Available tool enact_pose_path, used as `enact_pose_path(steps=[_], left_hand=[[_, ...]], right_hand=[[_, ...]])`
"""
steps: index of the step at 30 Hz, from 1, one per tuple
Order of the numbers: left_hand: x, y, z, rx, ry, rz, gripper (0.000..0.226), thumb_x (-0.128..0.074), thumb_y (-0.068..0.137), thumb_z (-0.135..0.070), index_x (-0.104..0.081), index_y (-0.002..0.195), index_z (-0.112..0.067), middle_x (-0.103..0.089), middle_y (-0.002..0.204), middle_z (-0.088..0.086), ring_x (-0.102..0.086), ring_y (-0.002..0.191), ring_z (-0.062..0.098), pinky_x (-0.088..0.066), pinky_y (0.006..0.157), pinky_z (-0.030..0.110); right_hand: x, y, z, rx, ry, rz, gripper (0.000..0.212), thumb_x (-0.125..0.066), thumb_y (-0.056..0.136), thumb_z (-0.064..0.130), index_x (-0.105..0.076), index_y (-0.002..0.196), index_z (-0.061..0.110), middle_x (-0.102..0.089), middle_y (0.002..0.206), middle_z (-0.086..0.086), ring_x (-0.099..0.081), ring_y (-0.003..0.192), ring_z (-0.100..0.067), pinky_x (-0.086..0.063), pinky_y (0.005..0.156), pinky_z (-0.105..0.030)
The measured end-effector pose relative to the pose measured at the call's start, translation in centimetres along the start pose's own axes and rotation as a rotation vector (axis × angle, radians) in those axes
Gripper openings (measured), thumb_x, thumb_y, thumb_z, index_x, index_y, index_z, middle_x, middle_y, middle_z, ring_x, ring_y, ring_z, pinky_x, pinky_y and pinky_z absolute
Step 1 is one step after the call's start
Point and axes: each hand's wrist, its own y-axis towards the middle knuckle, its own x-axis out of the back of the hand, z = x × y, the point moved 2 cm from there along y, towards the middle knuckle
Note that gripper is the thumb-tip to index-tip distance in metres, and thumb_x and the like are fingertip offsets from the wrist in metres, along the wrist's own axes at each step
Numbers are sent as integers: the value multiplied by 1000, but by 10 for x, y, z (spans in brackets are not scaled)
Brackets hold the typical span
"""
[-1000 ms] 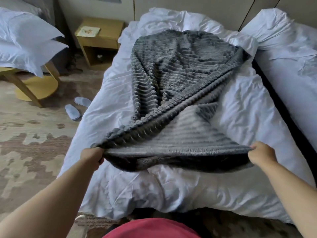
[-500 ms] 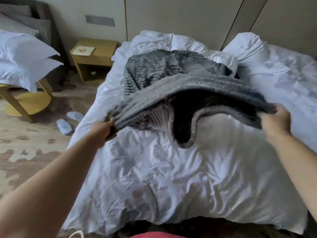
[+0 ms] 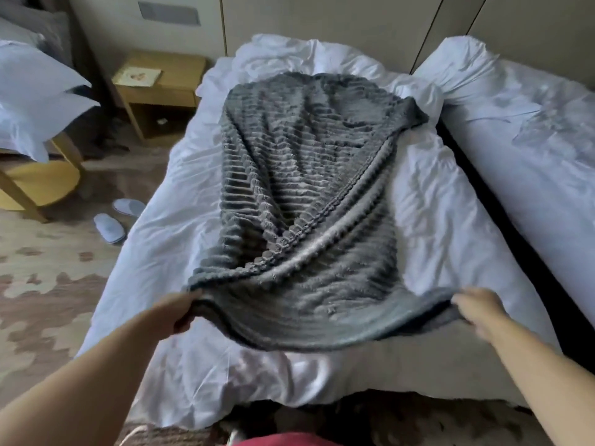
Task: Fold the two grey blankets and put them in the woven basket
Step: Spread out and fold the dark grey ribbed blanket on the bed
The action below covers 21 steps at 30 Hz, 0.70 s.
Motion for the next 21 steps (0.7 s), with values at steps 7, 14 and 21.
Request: enact_pose_path(steps=[7, 14, 21], left_hand=[[-5, -5, -25, -257, -338, 14, 42, -57, 92, -2, -46, 132, 0, -54, 125, 20, -59, 104, 24, -47, 93, 23], [9, 3, 85, 204, 285, -96, 21, -38, 95, -5, -48, 77, 0, -41, 54, 9, -34, 31, 14, -26, 34, 10], [-16, -1, 45, 191, 445, 39, 22, -41, 93, -9, -48, 73, -3, -38, 51, 6, -30, 32, 14, -24, 33, 11]], right_hand=[[0, -4, 66, -51, 1023, -117, 36, -47, 93, 11, -55, 128, 12, -56, 111, -5, -55, 95, -23, -47, 77, -35], [-72, -48, -22, -602, 176, 691, 65, -68, 88, 28, -41, 143, 9, -34, 151, -13, -40, 132, -33, -43, 98, -50], [-94, -58, -17, -462, -266, 756, 84, -73, 84, 28, -26, 148, 1, -23, 157, -12, -23, 144, -28, -26, 111, -40]])
